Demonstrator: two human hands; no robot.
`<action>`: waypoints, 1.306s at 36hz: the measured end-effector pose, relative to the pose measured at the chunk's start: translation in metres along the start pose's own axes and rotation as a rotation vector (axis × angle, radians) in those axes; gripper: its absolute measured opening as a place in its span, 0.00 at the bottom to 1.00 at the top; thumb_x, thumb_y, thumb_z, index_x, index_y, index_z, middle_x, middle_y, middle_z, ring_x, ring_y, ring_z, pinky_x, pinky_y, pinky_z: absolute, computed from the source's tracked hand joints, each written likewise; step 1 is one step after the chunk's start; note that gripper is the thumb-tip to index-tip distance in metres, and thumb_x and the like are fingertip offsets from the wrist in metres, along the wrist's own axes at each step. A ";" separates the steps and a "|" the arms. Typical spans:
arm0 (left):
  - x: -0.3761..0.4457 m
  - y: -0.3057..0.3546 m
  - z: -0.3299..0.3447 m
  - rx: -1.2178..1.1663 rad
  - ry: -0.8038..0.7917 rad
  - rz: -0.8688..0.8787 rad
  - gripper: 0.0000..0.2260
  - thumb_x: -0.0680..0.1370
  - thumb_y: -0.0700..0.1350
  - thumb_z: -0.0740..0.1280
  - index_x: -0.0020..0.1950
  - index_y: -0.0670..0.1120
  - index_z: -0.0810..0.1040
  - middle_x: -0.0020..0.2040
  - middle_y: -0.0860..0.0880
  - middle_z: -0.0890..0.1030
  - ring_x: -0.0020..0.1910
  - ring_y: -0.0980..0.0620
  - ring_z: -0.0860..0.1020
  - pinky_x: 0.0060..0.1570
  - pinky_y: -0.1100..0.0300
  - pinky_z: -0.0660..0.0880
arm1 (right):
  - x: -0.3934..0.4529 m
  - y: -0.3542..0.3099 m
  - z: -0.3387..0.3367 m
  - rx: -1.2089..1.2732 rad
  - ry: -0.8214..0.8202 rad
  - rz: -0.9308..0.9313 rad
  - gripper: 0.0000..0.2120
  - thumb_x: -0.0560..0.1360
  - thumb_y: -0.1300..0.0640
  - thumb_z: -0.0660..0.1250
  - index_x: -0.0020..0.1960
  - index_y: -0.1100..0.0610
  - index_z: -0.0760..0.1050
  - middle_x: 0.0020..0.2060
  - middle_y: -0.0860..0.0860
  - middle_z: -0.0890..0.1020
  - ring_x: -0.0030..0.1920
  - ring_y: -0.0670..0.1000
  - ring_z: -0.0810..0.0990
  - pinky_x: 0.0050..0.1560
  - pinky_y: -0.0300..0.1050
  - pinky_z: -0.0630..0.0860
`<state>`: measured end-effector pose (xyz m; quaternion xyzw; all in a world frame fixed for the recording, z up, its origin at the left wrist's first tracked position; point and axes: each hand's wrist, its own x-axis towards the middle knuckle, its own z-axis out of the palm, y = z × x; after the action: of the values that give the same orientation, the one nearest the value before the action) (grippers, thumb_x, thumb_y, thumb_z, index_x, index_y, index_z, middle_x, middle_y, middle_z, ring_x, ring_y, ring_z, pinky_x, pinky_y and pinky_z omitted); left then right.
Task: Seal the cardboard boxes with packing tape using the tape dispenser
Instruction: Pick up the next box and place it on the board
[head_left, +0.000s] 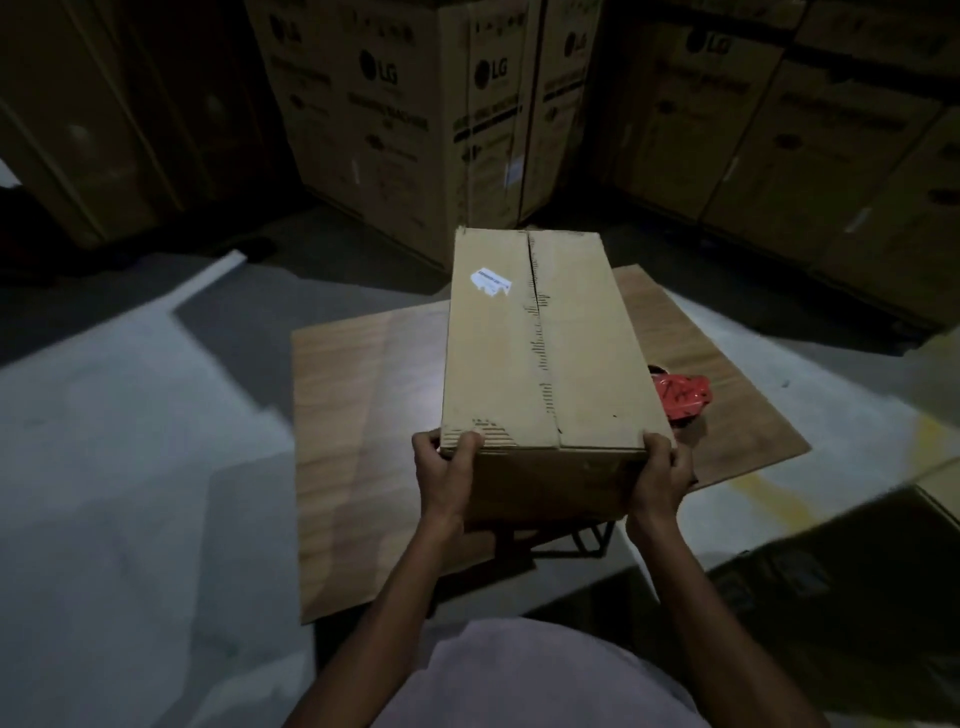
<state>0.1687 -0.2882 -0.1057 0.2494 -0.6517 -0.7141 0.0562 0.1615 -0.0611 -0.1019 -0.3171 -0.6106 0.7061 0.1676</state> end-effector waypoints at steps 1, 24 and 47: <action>-0.001 0.000 0.000 0.024 0.003 0.001 0.21 0.67 0.59 0.69 0.54 0.49 0.72 0.54 0.45 0.80 0.48 0.52 0.79 0.37 0.63 0.74 | 0.002 0.002 -0.003 -0.007 0.003 -0.002 0.19 0.70 0.43 0.66 0.55 0.53 0.76 0.48 0.48 0.82 0.47 0.47 0.81 0.45 0.47 0.76; -0.063 0.034 0.098 0.853 0.133 0.256 0.22 0.83 0.54 0.62 0.73 0.45 0.64 0.73 0.39 0.62 0.65 0.37 0.69 0.56 0.45 0.72 | 0.088 -0.037 -0.088 -0.142 -0.280 0.137 0.04 0.76 0.52 0.76 0.49 0.50 0.82 0.38 0.42 0.86 0.45 0.50 0.83 0.32 0.43 0.79; -0.052 0.021 0.188 1.244 -0.198 0.513 0.30 0.81 0.67 0.54 0.77 0.51 0.63 0.82 0.43 0.57 0.81 0.41 0.50 0.78 0.41 0.45 | 0.171 0.012 -0.086 -0.704 -0.381 0.279 0.12 0.80 0.65 0.69 0.61 0.69 0.77 0.58 0.67 0.82 0.58 0.68 0.82 0.61 0.69 0.79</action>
<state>0.1280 -0.1007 -0.0657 0.0063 -0.9818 -0.1897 0.0101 0.0919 0.1084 -0.1594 -0.2985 -0.7856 0.5165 -0.1640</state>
